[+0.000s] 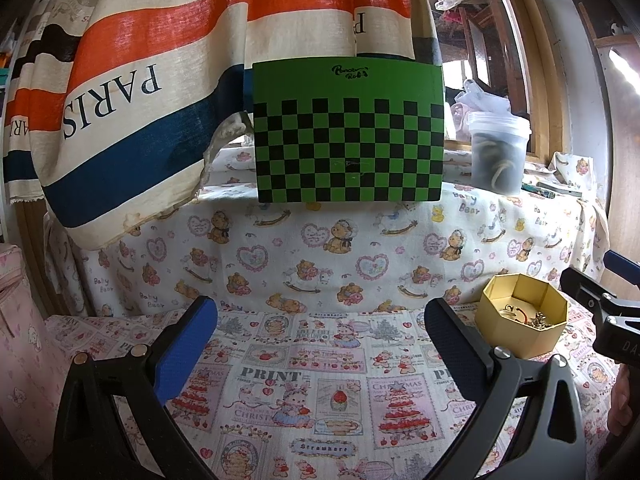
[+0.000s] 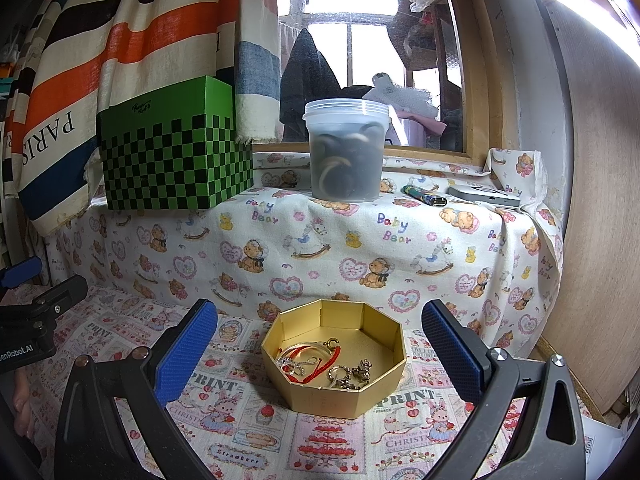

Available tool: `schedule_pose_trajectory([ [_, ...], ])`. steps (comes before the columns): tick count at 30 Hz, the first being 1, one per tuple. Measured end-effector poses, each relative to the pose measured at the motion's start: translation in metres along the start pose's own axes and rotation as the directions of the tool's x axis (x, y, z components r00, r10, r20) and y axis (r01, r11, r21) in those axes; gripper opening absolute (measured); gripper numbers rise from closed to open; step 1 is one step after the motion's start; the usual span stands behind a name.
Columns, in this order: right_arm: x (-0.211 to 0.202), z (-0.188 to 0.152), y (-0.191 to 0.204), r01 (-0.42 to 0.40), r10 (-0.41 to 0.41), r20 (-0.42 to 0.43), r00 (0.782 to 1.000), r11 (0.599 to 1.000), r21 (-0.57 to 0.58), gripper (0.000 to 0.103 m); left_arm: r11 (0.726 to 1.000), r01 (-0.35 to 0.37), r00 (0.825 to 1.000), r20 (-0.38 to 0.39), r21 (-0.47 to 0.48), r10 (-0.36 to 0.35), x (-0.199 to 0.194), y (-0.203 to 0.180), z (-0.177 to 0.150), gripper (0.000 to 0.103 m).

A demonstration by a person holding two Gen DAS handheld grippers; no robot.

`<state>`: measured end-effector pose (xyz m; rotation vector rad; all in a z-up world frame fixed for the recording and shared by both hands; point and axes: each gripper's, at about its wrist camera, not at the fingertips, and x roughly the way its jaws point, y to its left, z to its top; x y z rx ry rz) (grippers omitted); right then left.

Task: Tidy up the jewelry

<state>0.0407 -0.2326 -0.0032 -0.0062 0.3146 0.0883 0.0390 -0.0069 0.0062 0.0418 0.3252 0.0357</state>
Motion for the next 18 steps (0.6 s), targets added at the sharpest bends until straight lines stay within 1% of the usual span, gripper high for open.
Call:
schedule_pose_trajectory([
  [18, 0.0002, 0.0, -0.0003, 0.0, 0.0, 0.0, 1.0, 1.0, 0.001, 0.103, 1.0, -0.009, 1.0, -0.001, -0.003, 0.009, 0.0001, 0.0004, 0.0002, 0.103],
])
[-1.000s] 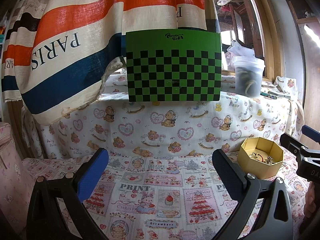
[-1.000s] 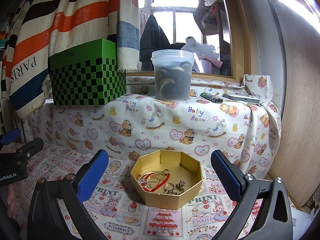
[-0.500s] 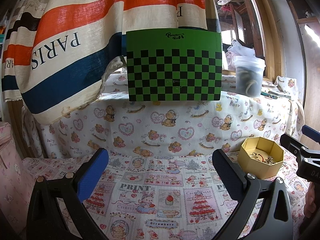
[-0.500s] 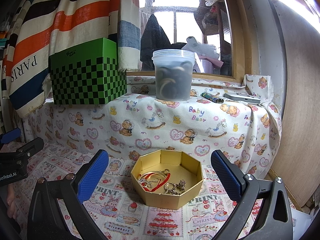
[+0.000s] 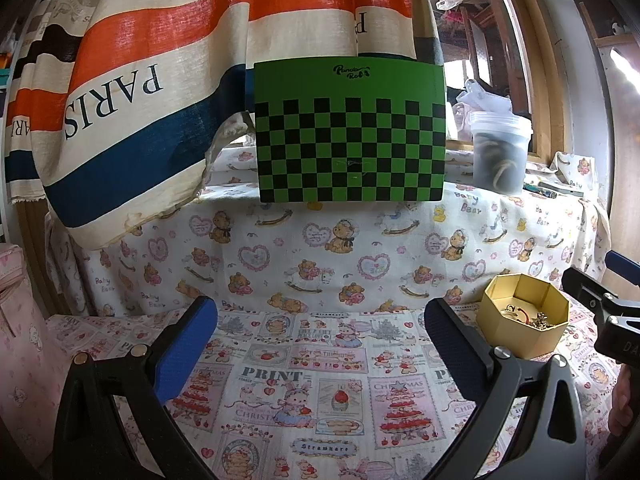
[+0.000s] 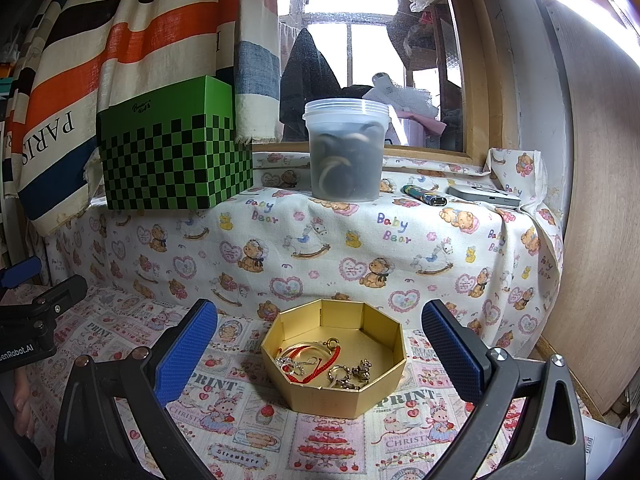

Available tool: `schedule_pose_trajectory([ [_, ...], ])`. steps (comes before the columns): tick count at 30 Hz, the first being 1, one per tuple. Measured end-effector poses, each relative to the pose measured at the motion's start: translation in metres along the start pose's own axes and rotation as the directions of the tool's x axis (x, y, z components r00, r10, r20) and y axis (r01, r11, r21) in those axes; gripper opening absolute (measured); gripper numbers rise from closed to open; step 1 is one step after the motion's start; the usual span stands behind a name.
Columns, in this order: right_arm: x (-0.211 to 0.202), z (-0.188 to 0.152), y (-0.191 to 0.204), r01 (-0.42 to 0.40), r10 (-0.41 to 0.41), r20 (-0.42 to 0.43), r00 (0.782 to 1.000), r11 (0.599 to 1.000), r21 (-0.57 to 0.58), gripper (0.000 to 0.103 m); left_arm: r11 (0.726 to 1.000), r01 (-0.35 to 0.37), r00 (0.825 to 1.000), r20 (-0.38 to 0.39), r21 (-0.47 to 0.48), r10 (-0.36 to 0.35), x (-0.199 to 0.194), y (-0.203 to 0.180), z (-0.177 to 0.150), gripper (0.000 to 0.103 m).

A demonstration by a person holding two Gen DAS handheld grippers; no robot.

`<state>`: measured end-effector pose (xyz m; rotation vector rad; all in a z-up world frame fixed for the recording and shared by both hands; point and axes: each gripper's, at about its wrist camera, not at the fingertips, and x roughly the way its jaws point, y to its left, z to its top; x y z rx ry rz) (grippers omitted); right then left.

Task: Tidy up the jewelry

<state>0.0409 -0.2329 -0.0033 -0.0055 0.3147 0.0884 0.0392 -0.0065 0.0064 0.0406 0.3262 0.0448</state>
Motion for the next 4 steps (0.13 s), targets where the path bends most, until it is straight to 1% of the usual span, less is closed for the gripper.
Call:
schedule_pose_trajectory([
  [4, 0.0, 0.0, 0.0006, 0.0, 0.0, 0.0, 1.0, 1.0, 0.0, 0.103, 1.0, 0.0, 1.0, 0.0, 0.0, 0.0, 0.0, 0.0002, 0.0, 0.103],
])
